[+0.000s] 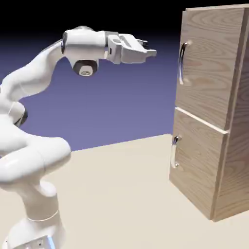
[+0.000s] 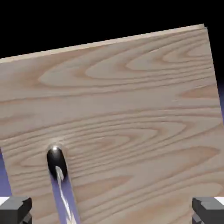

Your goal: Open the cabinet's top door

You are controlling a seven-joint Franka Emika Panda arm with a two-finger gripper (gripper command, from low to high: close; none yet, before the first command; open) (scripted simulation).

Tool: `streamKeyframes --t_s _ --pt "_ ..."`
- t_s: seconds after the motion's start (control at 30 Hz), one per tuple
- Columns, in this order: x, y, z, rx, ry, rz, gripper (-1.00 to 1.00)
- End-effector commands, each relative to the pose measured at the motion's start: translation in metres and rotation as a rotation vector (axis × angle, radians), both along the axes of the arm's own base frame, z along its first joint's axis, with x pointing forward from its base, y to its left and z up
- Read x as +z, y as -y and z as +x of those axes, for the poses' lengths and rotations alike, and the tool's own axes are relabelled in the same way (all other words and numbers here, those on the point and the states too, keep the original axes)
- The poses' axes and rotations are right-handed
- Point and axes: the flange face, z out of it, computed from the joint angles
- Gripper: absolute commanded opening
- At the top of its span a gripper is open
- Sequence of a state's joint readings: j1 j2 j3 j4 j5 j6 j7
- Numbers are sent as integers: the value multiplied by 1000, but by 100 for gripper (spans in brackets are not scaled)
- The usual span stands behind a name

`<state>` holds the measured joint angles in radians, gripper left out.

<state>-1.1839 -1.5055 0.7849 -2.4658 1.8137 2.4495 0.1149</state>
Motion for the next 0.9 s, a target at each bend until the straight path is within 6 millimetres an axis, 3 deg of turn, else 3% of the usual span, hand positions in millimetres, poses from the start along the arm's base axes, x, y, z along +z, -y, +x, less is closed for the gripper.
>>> streamKeyframes --t_s 0.0,0.17,0.33,0.37,0.5,0.53,0.57,0.87 --pt "-4 -4 7 7 7 -15 0" --pt "-31 -19 50 42 28 -95 0" --pt "-69 -18 99 79 27 -173 0" --pt "-69 -18 99 79 27 -173 0" --pt "-69 -15 149 79 27 -173 0" --pt "-69 -15 149 79 27 -173 -100" --pt "-69 -15 149 79 27 -173 -100" --pt "-69 31 85 363 52 -168 -100"
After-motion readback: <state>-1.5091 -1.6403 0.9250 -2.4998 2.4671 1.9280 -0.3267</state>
